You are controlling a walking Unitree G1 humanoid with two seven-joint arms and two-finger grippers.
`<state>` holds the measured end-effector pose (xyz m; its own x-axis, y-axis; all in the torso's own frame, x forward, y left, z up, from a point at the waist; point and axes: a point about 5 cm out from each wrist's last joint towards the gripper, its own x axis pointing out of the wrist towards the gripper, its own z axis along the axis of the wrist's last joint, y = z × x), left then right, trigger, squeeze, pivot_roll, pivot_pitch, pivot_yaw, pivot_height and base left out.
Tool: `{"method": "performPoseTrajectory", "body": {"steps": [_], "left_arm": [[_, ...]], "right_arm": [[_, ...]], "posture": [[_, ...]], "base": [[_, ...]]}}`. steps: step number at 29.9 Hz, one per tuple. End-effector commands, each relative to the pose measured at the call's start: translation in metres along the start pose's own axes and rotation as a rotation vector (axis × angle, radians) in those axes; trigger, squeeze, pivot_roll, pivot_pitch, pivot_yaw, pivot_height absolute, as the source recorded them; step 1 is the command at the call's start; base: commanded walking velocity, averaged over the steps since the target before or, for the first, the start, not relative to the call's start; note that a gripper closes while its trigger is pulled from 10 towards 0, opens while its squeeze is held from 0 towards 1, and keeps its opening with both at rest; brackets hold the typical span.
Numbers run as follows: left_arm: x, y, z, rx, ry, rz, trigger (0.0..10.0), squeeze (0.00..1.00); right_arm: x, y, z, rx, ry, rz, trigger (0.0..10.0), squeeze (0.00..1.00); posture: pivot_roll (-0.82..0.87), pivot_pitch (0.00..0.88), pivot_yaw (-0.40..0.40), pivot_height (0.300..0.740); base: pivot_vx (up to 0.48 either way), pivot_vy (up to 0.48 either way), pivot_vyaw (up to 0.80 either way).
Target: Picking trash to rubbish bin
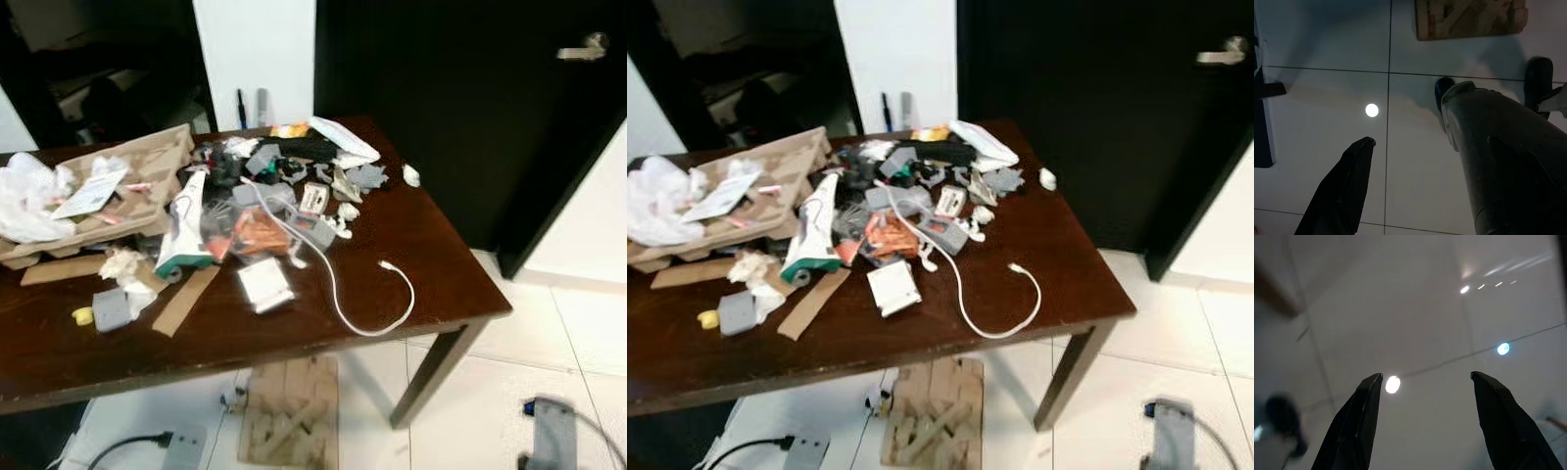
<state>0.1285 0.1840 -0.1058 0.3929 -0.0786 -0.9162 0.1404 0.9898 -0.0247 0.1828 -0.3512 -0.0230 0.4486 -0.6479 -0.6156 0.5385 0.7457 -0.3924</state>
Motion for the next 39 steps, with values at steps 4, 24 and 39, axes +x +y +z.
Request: {"method": "performPoseTrajectory", "body": {"steps": [4, 24, 39], "left_arm": [[-0.004, -0.001, -0.03, -0.01, 0.111, -0.009, 10.0, 0.0], [-0.007, -0.006, -0.048, -0.096, 0.132, -0.017, 10.0, 0.0], [-0.006, -0.01, -0.048, -0.101, 0.128, -0.018, 10.0, 0.0]], "right_arm": [[0.004, -0.022, 0.041, 0.052, -0.135, -0.13, 10.0, 0.0], [-0.062, -0.029, 0.261, 0.605, -0.951, 0.285, 10.0, 0.0], [-0.206, 0.103, 0.239, -0.021, -1.172, 1.779, 10.0, 1.0]], "posture": [[0.01, 0.097, 0.031, 0.74], [0.03, 0.102, 0.009, 0.74], [0.04, 0.089, 0.003, 0.74]], "base": [[0.0, 0.0, 0.0], [0.0, 0.0, 0.0], [0.0, 0.0, 0.0]]}}
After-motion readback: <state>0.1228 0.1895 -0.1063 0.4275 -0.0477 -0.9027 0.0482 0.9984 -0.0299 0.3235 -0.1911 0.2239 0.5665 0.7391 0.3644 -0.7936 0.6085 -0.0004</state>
